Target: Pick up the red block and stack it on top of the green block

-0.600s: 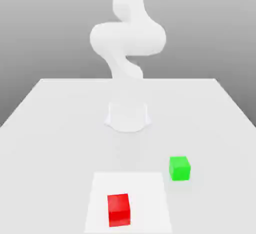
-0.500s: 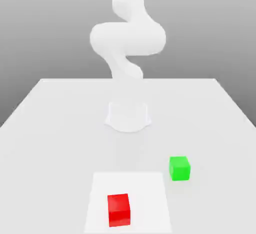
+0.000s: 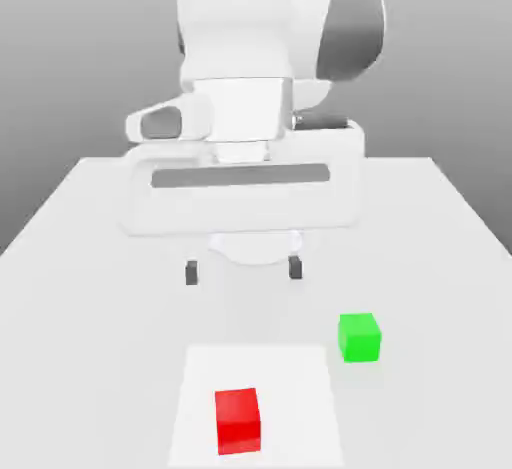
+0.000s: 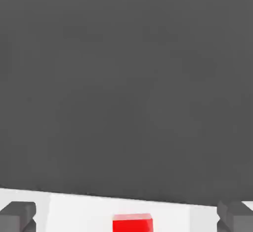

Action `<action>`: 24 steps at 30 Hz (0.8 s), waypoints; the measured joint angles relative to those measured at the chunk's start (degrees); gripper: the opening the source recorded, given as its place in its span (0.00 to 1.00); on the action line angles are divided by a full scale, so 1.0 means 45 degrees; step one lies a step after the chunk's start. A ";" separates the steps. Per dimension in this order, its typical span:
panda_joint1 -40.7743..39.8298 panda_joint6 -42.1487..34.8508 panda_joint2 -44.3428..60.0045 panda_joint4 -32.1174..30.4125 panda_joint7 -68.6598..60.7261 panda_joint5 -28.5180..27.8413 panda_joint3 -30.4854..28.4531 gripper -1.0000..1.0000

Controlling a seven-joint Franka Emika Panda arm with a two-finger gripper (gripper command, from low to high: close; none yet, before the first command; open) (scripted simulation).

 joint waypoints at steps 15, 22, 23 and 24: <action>-0.0382 0.3056 0.4999 -0.0349 -0.0646 0.0152 0.0300 0.00; -0.0315 0.1822 0.3537 -0.0577 -0.0439 -0.0134 0.0175 0.00; -0.0291 0.1463 0.3087 -0.0669 -0.0408 -0.0199 0.0171 0.00; -0.0158 0.1282 0.2635 -0.0942 -0.0584 -0.0190 0.0355 0.00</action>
